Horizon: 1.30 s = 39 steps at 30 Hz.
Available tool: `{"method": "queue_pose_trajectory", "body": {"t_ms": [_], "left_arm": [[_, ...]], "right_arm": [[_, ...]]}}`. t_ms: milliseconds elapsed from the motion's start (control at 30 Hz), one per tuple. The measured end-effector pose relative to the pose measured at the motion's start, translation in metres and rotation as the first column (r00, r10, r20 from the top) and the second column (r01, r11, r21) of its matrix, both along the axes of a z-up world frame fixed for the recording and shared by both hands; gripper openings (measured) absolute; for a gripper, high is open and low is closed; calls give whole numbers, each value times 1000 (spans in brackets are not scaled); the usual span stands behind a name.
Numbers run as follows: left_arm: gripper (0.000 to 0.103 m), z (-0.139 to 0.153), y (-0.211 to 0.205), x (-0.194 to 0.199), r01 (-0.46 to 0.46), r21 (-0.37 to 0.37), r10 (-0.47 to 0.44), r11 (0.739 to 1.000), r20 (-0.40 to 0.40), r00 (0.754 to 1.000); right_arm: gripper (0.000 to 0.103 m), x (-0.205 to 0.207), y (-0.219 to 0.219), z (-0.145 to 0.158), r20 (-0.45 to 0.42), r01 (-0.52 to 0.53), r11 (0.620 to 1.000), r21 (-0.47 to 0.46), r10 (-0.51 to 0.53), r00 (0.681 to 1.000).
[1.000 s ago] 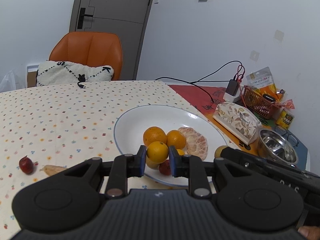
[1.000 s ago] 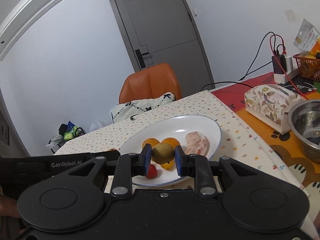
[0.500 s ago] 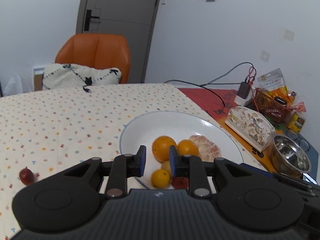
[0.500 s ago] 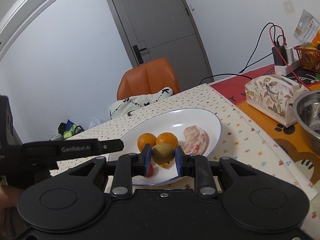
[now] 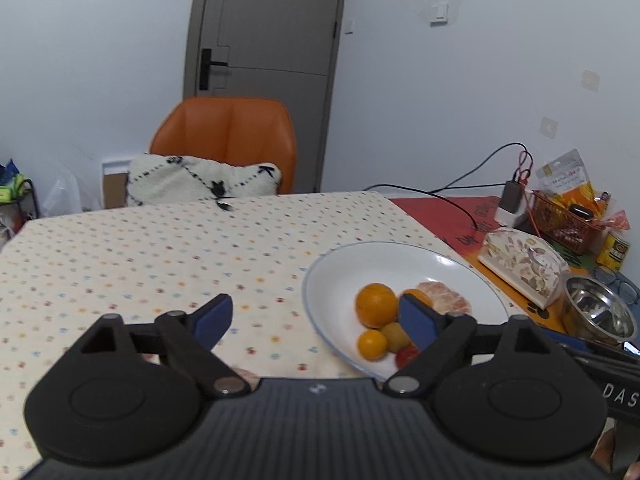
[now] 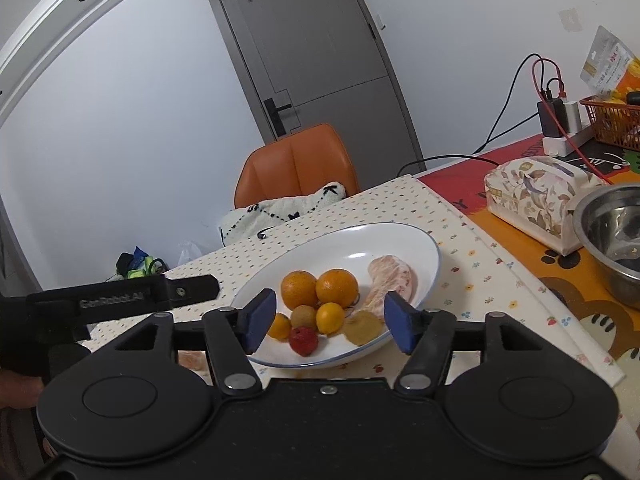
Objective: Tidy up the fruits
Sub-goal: 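Open both tools to release the fruit onto the plate, then move both tools back toward the red plum and pomelo segment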
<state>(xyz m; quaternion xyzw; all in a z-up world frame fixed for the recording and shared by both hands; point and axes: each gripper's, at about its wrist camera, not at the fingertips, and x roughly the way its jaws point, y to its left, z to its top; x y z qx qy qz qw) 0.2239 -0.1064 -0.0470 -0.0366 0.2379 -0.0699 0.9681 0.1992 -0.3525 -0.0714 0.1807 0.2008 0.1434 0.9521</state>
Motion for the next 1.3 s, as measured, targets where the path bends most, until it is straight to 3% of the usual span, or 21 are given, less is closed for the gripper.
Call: {"method": "queue_pose_trajectory", "body": {"t_ms": [167, 633, 1000, 1300], "left_arm": [[97, 6, 18, -13, -39, -3, 39, 999, 16, 999], [97, 13, 73, -46, -127, -31, 128, 991, 28, 991], [102, 18, 105, -61, -178, -30, 179, 984, 34, 983], [103, 18, 125, -72, -203, 3, 203, 979, 40, 978]], "right_arm": [[75, -5, 9, 6, 20, -14, 1000, -3, 14, 1000], [82, -17, 40, 27, 64, -46, 997, -57, 50, 997], [97, -22, 67, 35, 86, -89, 994, -65, 94, 992], [103, -17, 85, 35, 60, -152, 987, -55, 155, 986]]}}
